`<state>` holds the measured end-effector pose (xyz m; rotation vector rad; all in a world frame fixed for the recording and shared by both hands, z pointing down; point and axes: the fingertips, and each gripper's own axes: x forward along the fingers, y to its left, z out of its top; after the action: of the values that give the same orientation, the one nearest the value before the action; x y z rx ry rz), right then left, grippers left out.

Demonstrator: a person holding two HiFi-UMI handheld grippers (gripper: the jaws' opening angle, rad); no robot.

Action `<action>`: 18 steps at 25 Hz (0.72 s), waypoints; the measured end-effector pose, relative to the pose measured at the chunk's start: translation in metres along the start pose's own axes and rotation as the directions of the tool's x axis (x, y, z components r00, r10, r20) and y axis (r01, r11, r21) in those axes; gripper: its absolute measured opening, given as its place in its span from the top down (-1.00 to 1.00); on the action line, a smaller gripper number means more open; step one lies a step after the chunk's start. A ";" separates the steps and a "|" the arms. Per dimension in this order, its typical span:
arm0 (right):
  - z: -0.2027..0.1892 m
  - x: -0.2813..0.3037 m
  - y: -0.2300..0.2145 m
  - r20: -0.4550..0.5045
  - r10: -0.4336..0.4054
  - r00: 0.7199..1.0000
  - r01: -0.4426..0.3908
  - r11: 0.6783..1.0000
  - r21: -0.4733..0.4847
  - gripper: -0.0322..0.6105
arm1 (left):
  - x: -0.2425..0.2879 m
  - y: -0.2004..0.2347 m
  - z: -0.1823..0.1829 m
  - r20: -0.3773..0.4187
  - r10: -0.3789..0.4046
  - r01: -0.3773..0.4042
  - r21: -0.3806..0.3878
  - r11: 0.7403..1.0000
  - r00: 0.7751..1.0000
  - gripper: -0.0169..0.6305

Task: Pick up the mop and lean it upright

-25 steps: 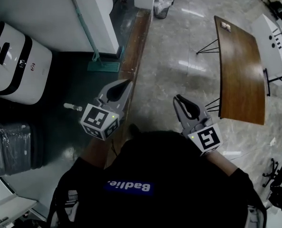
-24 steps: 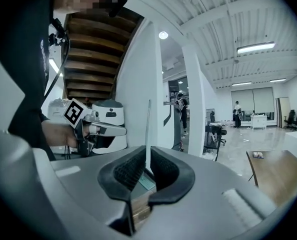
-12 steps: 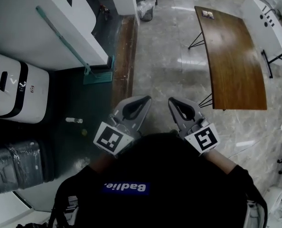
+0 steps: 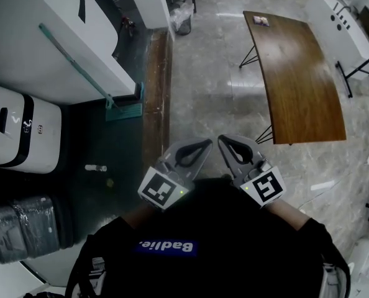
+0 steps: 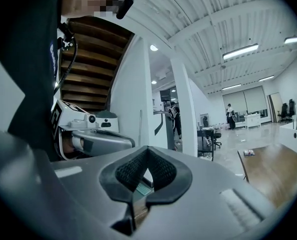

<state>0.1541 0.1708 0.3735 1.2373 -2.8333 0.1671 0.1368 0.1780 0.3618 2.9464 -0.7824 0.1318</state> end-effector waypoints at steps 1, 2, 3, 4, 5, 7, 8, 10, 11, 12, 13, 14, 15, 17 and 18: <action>0.000 0.000 0.000 0.001 0.000 1.000 0.000 1.000 0.002 0.89 | 0.000 0.000 0.000 -0.001 -0.001 0.001 0.000 1.000 1.000 0.89; 0.000 0.001 -0.001 0.001 -0.002 1.000 0.002 1.000 0.006 0.89 | 0.001 0.001 -0.001 -0.003 -0.002 0.002 0.001 1.000 1.000 0.89; -0.001 0.001 -0.002 0.001 -0.005 1.000 0.005 1.000 0.009 0.89 | 0.001 0.001 -0.001 -0.003 -0.003 0.003 0.003 1.000 1.000 0.89; -0.001 0.002 -0.002 0.001 -0.005 1.000 0.005 1.000 0.010 0.89 | 0.000 0.002 -0.001 -0.002 -0.003 0.003 0.005 1.000 1.000 0.89; -0.001 0.003 -0.002 0.000 -0.002 1.000 0.002 1.000 0.008 0.89 | 0.000 0.002 -0.001 -0.001 -0.002 0.002 0.006 1.000 1.000 0.89; -0.001 0.006 0.001 -0.002 0.006 1.000 -0.006 1.000 0.003 0.89 | -0.002 0.004 -0.001 0.000 0.004 -0.004 0.004 1.000 1.000 0.89; 0.000 0.007 0.003 -0.003 0.010 1.000 -0.010 1.000 0.002 0.89 | -0.004 0.006 0.000 0.000 0.007 -0.007 0.002 1.000 1.000 0.89; 0.001 0.011 0.005 -0.005 0.017 1.000 -0.017 1.000 0.000 0.89 | -0.006 0.008 0.001 0.000 0.014 -0.014 0.002 1.000 1.000 0.89; 0.002 0.012 0.005 -0.006 0.020 1.000 -0.020 1.000 -0.001 0.89 | -0.006 0.009 0.001 -0.001 0.016 -0.016 0.004 1.000 1.000 0.89; 0.002 0.013 0.005 -0.007 0.023 1.000 -0.023 1.000 -0.001 0.89 | -0.007 0.009 0.000 -0.003 0.018 -0.018 0.005 1.000 1.000 0.89; 0.001 0.013 0.006 -0.008 0.025 1.000 -0.025 1.000 -0.001 0.89 | -0.008 0.010 -0.001 -0.004 0.019 -0.019 0.005 1.000 1.000 0.89; 0.001 0.014 0.007 -0.009 0.026 1.000 -0.026 1.000 -0.002 0.89 | -0.010 0.010 -0.003 -0.003 0.021 -0.021 0.005 1.000 1.000 0.89; 0.001 0.015 0.009 -0.009 0.028 1.000 -0.028 1.000 -0.004 0.89 | -0.011 0.011 -0.004 -0.002 0.023 -0.023 0.004 1.000 1.000 0.89; 0.002 0.018 0.012 -0.009 0.031 0.999 -0.032 0.999 -0.008 0.89 | -0.015 0.014 -0.004 -0.001 0.026 -0.026 0.004 1.000 1.000 0.89; 0.003 0.019 0.013 -0.009 0.033 0.999 -0.033 0.999 -0.010 0.89 | -0.016 0.014 -0.002 -0.001 0.026 -0.026 0.004 1.000 1.000 0.89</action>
<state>0.1317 0.1649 0.3713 1.1860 -2.8450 0.1591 0.1160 0.1739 0.3634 2.9405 -0.8210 0.1367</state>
